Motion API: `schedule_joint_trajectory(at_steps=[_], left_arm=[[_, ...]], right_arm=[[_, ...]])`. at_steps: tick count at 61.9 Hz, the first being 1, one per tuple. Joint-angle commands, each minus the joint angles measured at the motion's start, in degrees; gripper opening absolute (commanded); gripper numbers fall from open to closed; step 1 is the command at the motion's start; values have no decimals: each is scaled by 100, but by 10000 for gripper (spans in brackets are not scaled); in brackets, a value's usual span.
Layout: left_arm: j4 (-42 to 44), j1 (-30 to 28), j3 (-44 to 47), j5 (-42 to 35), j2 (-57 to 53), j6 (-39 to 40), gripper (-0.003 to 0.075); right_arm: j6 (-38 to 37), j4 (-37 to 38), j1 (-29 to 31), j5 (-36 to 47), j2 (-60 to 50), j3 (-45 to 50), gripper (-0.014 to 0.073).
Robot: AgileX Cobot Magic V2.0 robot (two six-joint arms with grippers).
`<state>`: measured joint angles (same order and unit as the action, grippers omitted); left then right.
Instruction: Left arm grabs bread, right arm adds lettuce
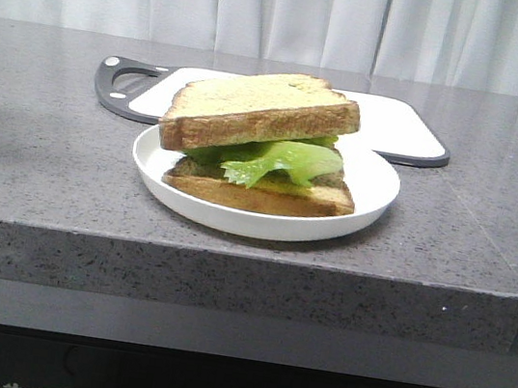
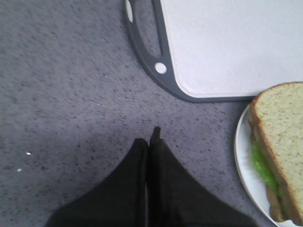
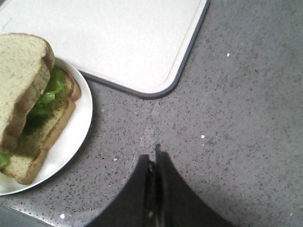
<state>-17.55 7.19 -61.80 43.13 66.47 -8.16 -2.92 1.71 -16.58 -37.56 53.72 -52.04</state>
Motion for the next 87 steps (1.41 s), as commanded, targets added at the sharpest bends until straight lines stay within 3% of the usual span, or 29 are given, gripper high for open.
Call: schedule_joint_trajectory(at_steps=[1,15,29,44,87], left_arm=[[198,-16,382,-993,-717,112,-20],[686,-16,2261,-2543,-2498,112,-20],[698,-16,3387,-2645,-4184,112,-20],[673,-16,3841,-2605,-5707,112,-20],[673,-16,3851,-2549,-5953,112,-19]], right_arm=[[-13,218,32,757,-504,202,-69],[-13,406,32,1878,-1735,1431,-69],[-13,406,32,2045,-2866,2303,-69],[-13,406,32,2028,-3792,2811,-69],[-13,406,32,2037,-3861,2831,-69]])
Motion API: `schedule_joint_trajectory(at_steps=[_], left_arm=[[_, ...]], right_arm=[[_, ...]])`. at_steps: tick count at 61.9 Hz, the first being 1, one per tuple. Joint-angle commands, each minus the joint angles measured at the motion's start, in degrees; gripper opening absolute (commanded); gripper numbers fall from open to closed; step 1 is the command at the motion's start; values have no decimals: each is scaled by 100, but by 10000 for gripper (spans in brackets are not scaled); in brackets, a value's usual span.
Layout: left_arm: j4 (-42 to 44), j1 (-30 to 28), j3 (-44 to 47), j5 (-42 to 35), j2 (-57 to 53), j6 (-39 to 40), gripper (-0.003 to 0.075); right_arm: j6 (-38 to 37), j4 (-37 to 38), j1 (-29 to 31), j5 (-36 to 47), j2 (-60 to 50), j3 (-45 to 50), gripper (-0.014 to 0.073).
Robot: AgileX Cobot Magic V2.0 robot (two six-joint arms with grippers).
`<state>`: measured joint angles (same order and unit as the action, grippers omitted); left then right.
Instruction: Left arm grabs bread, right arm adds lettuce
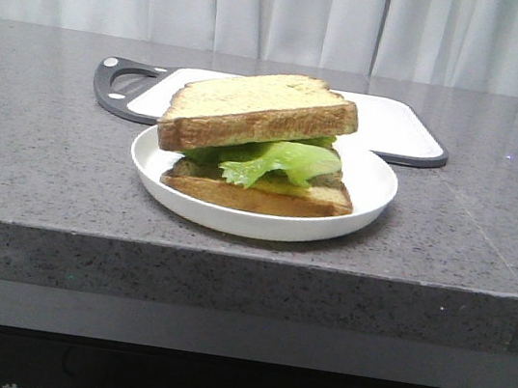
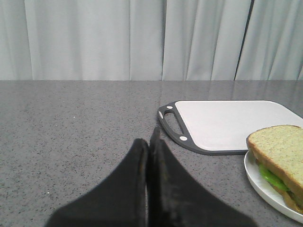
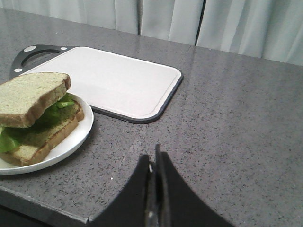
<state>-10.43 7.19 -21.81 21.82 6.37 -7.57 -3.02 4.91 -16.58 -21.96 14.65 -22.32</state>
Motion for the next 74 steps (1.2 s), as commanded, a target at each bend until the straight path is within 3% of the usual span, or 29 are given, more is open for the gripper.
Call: schedule_joint_trajectory(at_steps=[1,10,26,36,48,61,74], left_arm=[[-40,-16,-148,-418,57,52,-19],[171,-16,-148,-481,57,52,-19],[708,-16,368,-1362,-203,168,-19],[713,-88,871,-1198,-810,280,-19],[701,-270,1485,-1197,-775,344,-19],[689,-270,2272,-2004,-775,400,-19],[689,-270,2244,-1739,-775,400,-19]], right_arm=[[-4,85,32,478,45,-141,-69],[-4,85,32,478,45,-141,-69],[-4,85,32,478,45,-141,-69],[-4,85,32,478,45,-141,-69],[-4,85,32,472,60,-141,-69],[-4,85,32,472,60,-141,-69],[-4,85,32,472,60,-141,-69]])
